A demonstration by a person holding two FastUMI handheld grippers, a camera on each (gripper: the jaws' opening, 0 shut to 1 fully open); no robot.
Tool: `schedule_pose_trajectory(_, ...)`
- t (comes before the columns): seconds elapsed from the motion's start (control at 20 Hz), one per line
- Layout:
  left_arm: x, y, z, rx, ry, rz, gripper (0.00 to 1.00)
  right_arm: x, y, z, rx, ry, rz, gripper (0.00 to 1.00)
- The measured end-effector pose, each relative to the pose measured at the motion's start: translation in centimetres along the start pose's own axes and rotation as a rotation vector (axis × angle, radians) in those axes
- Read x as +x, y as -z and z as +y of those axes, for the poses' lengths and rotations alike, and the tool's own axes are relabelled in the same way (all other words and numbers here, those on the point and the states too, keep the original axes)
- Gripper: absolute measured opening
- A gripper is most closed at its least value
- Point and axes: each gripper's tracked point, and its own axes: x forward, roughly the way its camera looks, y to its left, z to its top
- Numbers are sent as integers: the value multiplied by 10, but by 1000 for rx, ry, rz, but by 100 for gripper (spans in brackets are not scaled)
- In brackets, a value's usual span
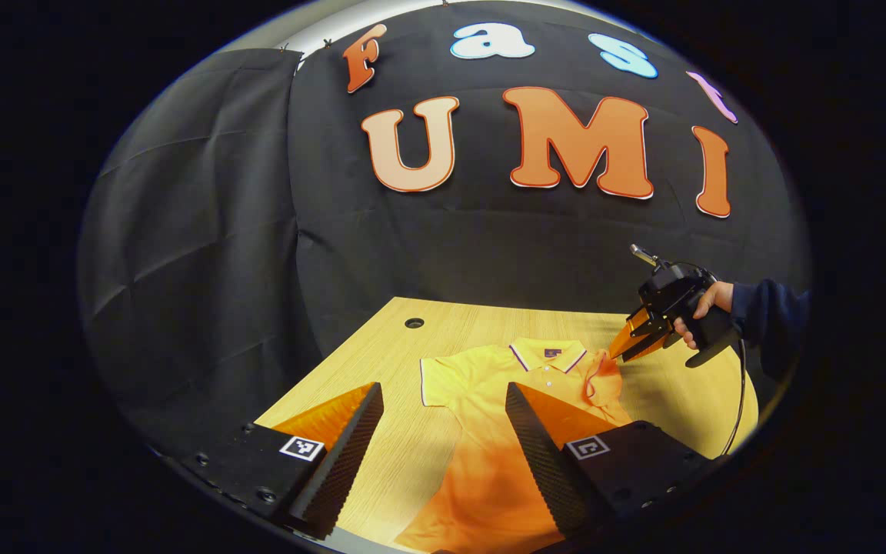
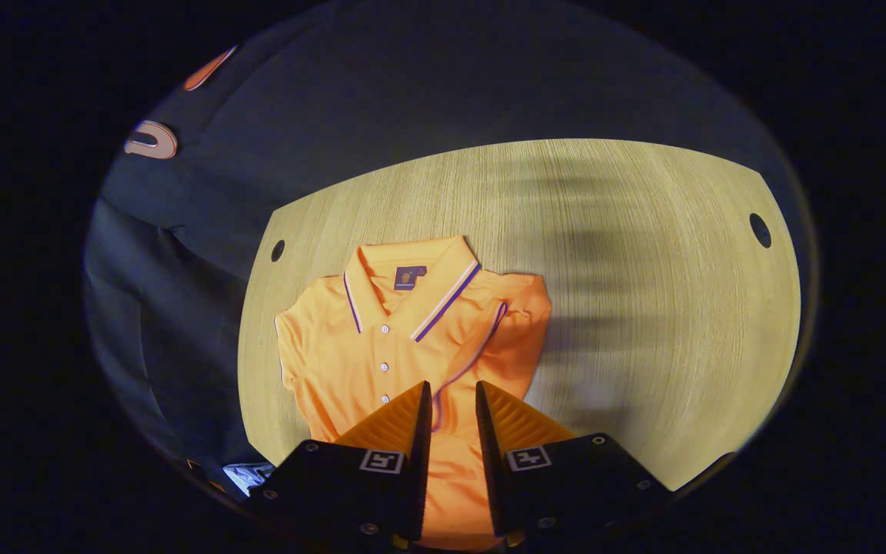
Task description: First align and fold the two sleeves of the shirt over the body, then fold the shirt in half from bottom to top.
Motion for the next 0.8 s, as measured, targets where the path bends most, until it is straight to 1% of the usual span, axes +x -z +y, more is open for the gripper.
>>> schedule_pose_trajectory(0.05,1,-2,2,-9,1,1,98,-3,-4,-1,-1,-4,-16,34)
schedule_pose_trajectory(0.1,3,-2,4,-22,3,0,98,-7,-6,-4,-4,-3,-37,49)
schedule_pose_trajectory(0.15,7,-1,7,-33,3,15,98,-11,-10,-7,-11,4,-62,61)
schedule_pose_trajectory(0.2,11,3,9,-41,1,30,98,-16,-13,-10,-14,9,-88,66)
schedule_pose_trajectory(0.25,17,4,10,-54,8,39,99,-22,-15,-11,-12,6,-112,74)
schedule_pose_trajectory(0.3,22,5,11,-73,19,54,98,-29,-15,-13,-3,3,-134,78)
schedule_pose_trajectory(0.35,28,7,12,-96,29,76,98,-34,-16,-14,4,0,-157,85)
schedule_pose_trajectory(0.45,40,16,18,-137,41,126,98,-48,-13,-19,9,10,-198,91)
schedule_pose_trajectory(0.6,71,20,28,-164,66,173,99,-70,-3,-26,6,48,-249,95)
schedule_pose_trajectory(0.8,111,30,41,-193,106,257,98,-97,12,-35,61,115,-335,97)
